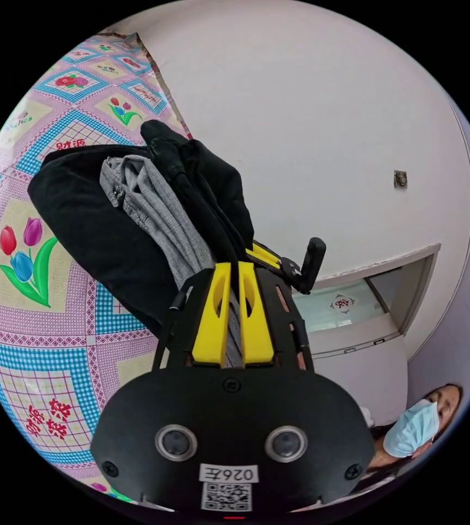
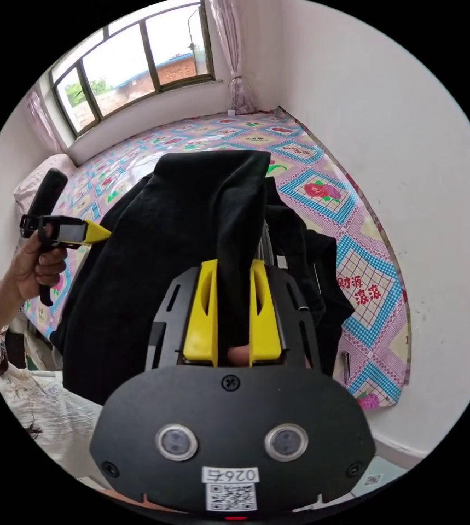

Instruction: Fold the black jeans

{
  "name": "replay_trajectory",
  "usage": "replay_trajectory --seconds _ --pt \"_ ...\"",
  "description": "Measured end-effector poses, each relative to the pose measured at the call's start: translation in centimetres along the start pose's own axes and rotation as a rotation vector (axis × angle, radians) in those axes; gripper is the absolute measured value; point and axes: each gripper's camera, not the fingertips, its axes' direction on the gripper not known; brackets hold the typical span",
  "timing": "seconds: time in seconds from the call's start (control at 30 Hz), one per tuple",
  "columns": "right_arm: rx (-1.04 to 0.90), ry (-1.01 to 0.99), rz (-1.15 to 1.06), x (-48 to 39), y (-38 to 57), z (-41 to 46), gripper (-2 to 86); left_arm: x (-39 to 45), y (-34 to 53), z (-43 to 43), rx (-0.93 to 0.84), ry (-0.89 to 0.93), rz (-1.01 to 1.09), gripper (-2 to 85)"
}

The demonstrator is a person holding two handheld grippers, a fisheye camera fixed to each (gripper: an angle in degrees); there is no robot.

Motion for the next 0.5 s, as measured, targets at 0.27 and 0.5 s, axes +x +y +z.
replay_trajectory --seconds 0.27,0.5 --pt "0.206 -0.119 0.244 7.7 0.5 -7.4 4.5 1.5 2.7 -4.6 0.032 0.13 0.024 -0.9" --pt "0.212 -0.243 0.288 12.5 0.7 -7.2 -0.4 1.4 12.0 -13.4 0.103 -0.019 0.013 -1.0"
